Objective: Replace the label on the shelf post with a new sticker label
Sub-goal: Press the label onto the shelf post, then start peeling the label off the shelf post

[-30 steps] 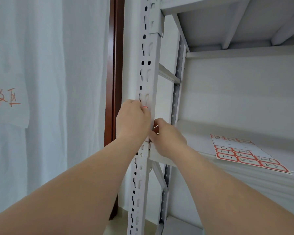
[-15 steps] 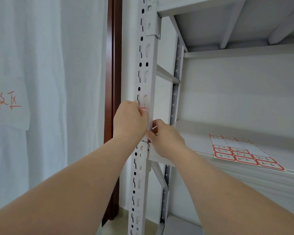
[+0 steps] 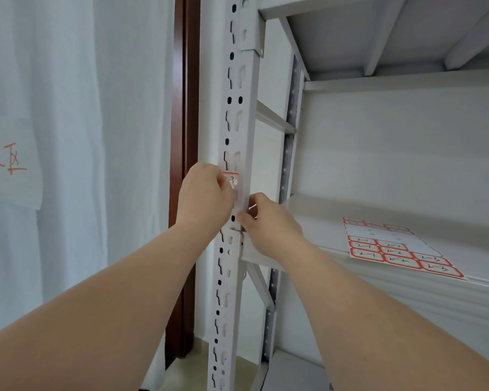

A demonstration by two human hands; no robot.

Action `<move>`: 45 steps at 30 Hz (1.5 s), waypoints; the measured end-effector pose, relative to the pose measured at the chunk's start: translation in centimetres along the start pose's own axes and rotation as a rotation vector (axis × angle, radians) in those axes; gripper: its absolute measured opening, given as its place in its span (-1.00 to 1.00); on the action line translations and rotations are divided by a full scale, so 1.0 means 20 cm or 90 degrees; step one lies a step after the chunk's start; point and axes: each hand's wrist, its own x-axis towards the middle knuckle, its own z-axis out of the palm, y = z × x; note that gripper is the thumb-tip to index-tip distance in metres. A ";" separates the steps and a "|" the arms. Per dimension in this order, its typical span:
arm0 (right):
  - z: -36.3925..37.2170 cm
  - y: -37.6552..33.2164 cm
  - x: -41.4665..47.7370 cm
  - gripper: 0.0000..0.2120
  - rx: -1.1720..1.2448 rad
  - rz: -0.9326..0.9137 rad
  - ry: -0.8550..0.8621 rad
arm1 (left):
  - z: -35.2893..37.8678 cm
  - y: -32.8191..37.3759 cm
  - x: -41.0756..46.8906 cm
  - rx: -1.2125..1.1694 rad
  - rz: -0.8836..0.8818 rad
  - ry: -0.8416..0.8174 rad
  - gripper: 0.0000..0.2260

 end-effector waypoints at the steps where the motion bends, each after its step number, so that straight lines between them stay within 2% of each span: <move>1: 0.00 0.00 0.00 -0.74 0.000 0.001 -0.002 | 0.00 -0.01 0.00 -0.006 -0.006 -0.004 -0.82; 9: 0.00 0.00 0.00 -0.74 0.003 0.002 0.000 | -0.05 -0.01 -0.01 -0.087 -0.081 -0.019 -0.86; 22: -0.01 -0.01 0.00 -0.74 0.013 0.001 -0.008 | -0.08 -0.03 -0.03 -0.137 -0.211 -0.041 -0.84; 27: -0.01 0.00 0.00 -0.74 0.080 0.018 -0.013 | -0.15 -0.09 -0.05 -0.127 -0.254 -0.030 -0.86; 31: -0.04 0.00 -0.02 -0.70 0.244 0.038 0.013 | -0.21 -0.05 -0.06 -0.158 -0.205 -0.072 -0.87; 33: -0.06 0.00 -0.04 -0.78 0.321 0.054 0.058 | -0.23 -0.02 -0.06 -0.148 -0.165 -0.086 -0.86; 35: -0.08 -0.02 -0.07 -0.96 0.401 0.077 0.100 | -0.24 0.02 -0.07 -0.125 -0.127 -0.094 -0.86; 36: -0.10 -0.03 -0.08 -0.94 0.436 0.086 0.104 | -0.25 0.03 -0.07 -0.111 -0.110 -0.095 -0.87; 38: -0.12 -0.06 -0.11 -0.85 0.505 0.103 0.077 | -0.25 0.06 -0.08 -0.080 -0.078 -0.098 -0.87; 42: -0.18 -0.12 -0.14 -0.87 0.591 0.120 -0.014 | -0.26 0.11 -0.11 -0.039 0.008 -0.128 -0.87; 45: -0.19 -0.15 -0.14 -0.86 0.616 0.132 -0.034 | -0.27 0.13 -0.12 -0.018 0.047 -0.150 -0.85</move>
